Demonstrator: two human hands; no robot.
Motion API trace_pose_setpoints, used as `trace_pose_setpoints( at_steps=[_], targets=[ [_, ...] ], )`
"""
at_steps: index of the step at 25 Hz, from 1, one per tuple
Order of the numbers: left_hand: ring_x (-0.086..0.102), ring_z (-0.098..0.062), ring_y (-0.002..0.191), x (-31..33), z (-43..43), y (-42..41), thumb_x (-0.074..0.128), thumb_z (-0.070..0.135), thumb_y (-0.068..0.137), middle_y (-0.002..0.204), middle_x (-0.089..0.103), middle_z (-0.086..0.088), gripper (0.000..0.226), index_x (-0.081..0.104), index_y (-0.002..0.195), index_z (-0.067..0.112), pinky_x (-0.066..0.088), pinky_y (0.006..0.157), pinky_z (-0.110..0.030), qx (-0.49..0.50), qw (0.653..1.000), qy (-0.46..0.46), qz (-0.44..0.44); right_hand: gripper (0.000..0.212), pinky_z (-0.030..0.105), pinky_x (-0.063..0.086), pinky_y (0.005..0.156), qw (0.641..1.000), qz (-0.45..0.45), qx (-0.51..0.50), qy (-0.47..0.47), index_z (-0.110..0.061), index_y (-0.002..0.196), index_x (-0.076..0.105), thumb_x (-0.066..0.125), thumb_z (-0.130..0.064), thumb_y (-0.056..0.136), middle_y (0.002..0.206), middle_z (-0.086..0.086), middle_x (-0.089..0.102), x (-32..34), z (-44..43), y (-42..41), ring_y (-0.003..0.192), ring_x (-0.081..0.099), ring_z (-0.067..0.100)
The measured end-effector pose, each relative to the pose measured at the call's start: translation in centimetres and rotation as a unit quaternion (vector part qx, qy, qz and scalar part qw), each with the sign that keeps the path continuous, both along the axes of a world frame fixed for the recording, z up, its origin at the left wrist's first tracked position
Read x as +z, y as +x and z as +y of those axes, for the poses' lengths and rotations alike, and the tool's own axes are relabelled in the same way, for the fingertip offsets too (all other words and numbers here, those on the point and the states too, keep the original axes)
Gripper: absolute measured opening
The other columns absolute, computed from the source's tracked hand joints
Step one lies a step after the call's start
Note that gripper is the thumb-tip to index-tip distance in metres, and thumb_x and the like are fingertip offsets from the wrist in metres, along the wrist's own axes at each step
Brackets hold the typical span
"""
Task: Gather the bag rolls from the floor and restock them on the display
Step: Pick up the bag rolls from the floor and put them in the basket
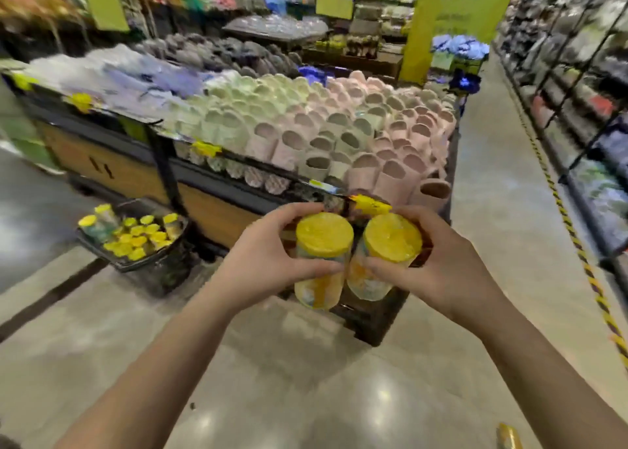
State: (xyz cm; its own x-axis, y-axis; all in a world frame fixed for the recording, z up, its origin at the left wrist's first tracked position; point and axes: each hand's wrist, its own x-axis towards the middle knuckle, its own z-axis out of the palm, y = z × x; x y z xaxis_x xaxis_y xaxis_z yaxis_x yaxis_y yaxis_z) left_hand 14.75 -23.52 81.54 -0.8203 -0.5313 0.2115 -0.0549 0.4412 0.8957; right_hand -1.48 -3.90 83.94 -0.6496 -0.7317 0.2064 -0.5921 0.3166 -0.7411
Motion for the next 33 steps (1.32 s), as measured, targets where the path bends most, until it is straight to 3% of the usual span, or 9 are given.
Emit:
trace_pose_setpoints(
  at_steps=[3,8,12,16,21,25,30,33],
  targets=[
    [0.066,0.000,0.109,-0.7,-7.6,6.1,0.095,0.049,0.055,0.120,0.067,0.021,0.083,0.060,0.130,0.042,0.055,0.097,-0.034,0.082,0.997,-0.003,-0.006,0.074,0.003,0.042,0.076,0.996,-0.009,0.091,0.016,-0.048,0.126,0.051,0.088,-0.056,0.063,0.110,-0.035,0.058,-0.9,-11.5,2.6,0.100,0.054,-0.018],
    [0.059,0.010,0.113,-2.2,-17.7,13.6,0.093,0.046,0.058,0.125,0.062,0.022,0.083,0.059,0.134,0.036,0.051,0.095,-0.017,0.212,0.977,-0.001,-0.028,0.073,0.003,0.042,0.074,0.975,-0.021,0.219,0.034,-0.046,0.125,0.052,0.088,-0.055,0.063,0.108,-0.029,0.063,-2.2,-27.4,6.5,0.097,0.057,-0.016],
    [0.053,0.021,0.106,-3.4,-24.5,16.1,0.093,0.043,0.059,0.119,0.058,0.030,0.080,0.058,0.131,0.039,0.042,0.082,0.000,0.302,0.952,-0.003,-0.048,0.070,0.011,0.044,0.075,0.950,-0.025,0.307,0.047,-0.049,0.124,0.052,0.088,-0.056,0.064,0.108,-0.027,0.063,-3.8,-38.5,7.7,0.096,0.058,-0.014],
    [0.056,0.017,0.106,-4.2,-32.7,15.7,0.094,0.039,0.061,0.119,0.062,0.023,0.083,0.057,0.136,0.034,0.047,0.081,-0.003,0.365,0.929,0.010,-0.060,0.067,0.017,0.050,0.077,0.920,-0.007,0.389,0.048,-0.047,0.120,0.053,0.088,-0.059,0.063,0.105,-0.023,0.066,-4.2,-50.8,7.0,0.093,0.061,-0.008],
    [0.058,0.010,0.109,-4.0,-43.8,13.4,0.095,0.039,0.061,0.121,0.061,0.023,0.084,0.055,0.136,0.037,0.052,0.095,-0.021,0.435,0.897,0.010,-0.077,0.069,0.027,0.053,0.085,0.873,0.041,0.484,0.049,-0.043,0.122,0.052,0.088,-0.056,0.065,0.112,-0.019,0.062,-2.7,-65.7,4.5,0.098,0.060,-0.002],
    [0.058,0.007,0.111,-4.7,-52.0,13.0,0.094,0.035,0.065,0.126,0.059,0.019,0.086,0.053,0.140,0.034,0.052,0.090,-0.014,0.470,0.878,0.013,-0.090,0.079,0.034,0.051,0.093,0.852,0.066,0.516,0.051,-0.038,0.128,0.054,0.086,-0.062,0.060,0.120,-0.013,0.055,-4.0,-75.4,4.4,0.109,0.056,0.006],
    [0.057,0.009,0.107,-7.6,-62.1,14.6,0.093,0.030,0.068,0.129,0.056,0.015,0.086,0.051,0.143,0.031,0.044,0.083,-0.001,0.479,0.868,0.017,-0.126,0.079,0.026,0.045,0.097,0.841,0.065,0.530,0.087,-0.035,0.135,0.054,0.088,-0.054,0.067,0.126,-0.015,0.054,-7.1,-85.0,5.3,0.115,0.053,0.005],
    [0.056,-0.003,0.116,-10.4,-69.6,16.3,0.091,0.037,0.067,0.132,0.055,0.014,0.088,0.049,0.144,0.031,0.049,0.100,-0.023,0.470,0.869,0.008,-0.156,0.081,0.029,0.046,0.098,0.843,0.068,0.522,0.114,-0.035,0.138,0.051,0.087,-0.052,0.068,0.128,-0.015,0.053,-9.8,-91.8,6.6,0.116,0.052,0.006]
  ],
)
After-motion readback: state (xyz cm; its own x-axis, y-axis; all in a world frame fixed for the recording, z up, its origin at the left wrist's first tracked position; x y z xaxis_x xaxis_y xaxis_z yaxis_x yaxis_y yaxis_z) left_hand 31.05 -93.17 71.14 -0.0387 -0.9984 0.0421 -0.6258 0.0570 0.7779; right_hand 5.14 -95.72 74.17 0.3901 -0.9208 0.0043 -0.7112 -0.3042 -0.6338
